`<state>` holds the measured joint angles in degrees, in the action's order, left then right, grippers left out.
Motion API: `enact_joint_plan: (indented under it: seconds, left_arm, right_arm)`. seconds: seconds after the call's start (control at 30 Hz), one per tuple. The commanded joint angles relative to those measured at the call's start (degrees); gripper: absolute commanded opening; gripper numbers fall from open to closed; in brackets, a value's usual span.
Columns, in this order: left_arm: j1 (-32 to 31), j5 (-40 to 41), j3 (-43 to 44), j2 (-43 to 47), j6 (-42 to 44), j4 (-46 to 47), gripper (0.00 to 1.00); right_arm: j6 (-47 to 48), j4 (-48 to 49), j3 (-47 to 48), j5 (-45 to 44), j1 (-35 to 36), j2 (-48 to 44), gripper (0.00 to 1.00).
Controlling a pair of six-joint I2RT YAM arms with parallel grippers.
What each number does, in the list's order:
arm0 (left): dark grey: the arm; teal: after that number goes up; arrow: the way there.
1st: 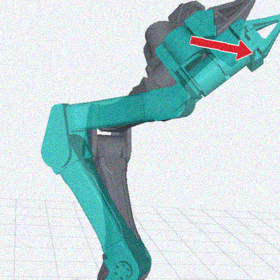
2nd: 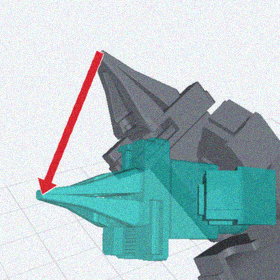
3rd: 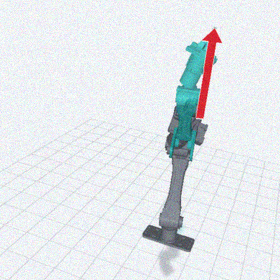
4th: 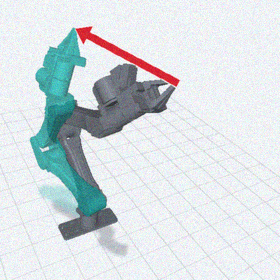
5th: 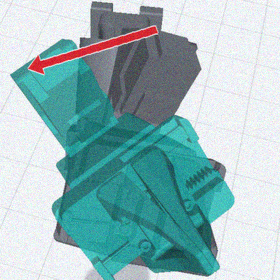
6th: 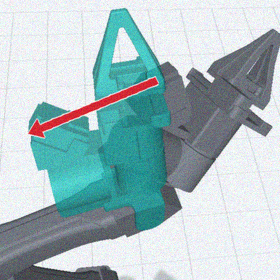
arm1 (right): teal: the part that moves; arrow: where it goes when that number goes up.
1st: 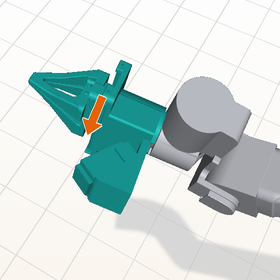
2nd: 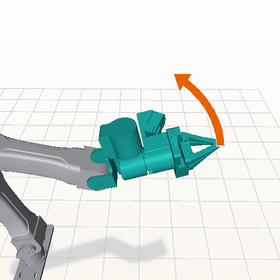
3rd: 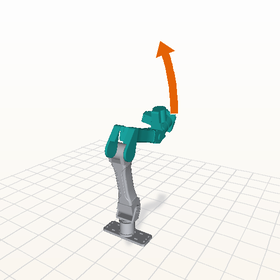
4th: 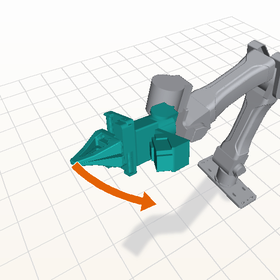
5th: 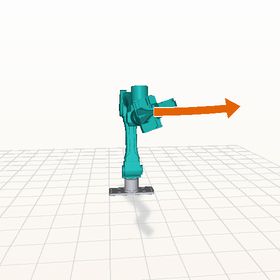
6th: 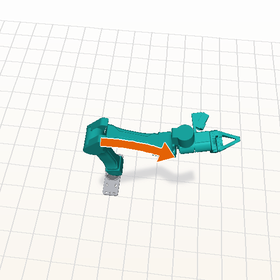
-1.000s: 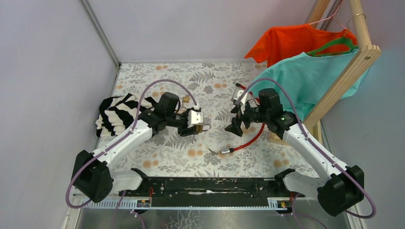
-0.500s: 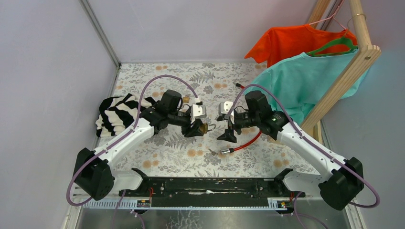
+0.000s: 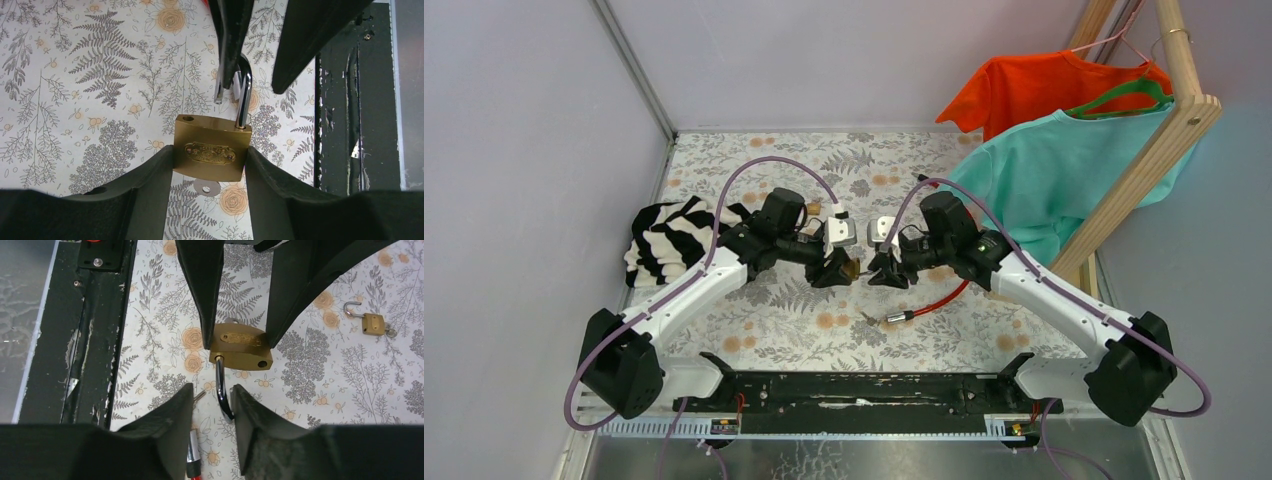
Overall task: Lock with the key
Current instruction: Lock the lock.
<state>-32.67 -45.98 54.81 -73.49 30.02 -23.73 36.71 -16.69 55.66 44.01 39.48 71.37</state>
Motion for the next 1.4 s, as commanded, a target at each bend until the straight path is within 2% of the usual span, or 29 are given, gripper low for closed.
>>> enact_joint_plan:
  seconds: [0.0,0.17,0.33,0.53,0.6,0.8,0.9,1.13,1.27,1.37]
  left_arm:
    - [-0.38,-0.97,-0.14,0.45,-1.46,6.39,0.00]
    - [-0.50,1.46,-0.98,1.02,-2.12,8.42,0.00]
    - [-0.47,3.16,-2.22,2.21,-1.88,9.77,0.00]
    - [-0.47,5.27,-4.29,4.02,-1.28,11.58,0.00]
    - [-0.49,4.64,-5.06,4.82,-1.34,12.18,0.10]
    - [0.07,-0.77,-5.90,6.24,-0.86,10.74,0.72]
    - [0.61,-3.71,-5.38,6.15,0.00,8.78,0.90]
    - [0.78,-6.58,-4.41,4.81,0.18,7.55,0.97]
    - [0.85,-8.25,-4.80,4.18,0.23,7.77,0.97]
    - [0.83,-8.51,-6.55,3.33,-3.28,12.42,0.96]
  right_arm:
    - [-4.79,4.77,-0.34,-0.30,0.51,0.84,0.37]
    - [-12.41,8.21,-0.21,-3.23,0.50,3.40,0.28]
    - [-15.35,9.29,0.28,-5.96,0.51,5.31,0.20]
    - [-16.09,10.01,0.10,-7.28,0.39,4.56,0.00]
    - [-15.72,10.11,-0.02,-7.53,0.34,4.12,0.00]
    - [-8.73,7.11,-1.09,-3.58,0.27,1.43,0.00]
    - [-3.87,2.73,-0.44,-0.41,0.30,0.48,0.00]
    - [-4.66,1.80,0.49,0.46,0.24,-0.38,0.00]
    - [-9.83,5.61,-0.14,1.22,-0.46,-1.39,0.00]
    - [-14.16,8.88,-0.31,2.39,-1.91,-2.73,0.00]
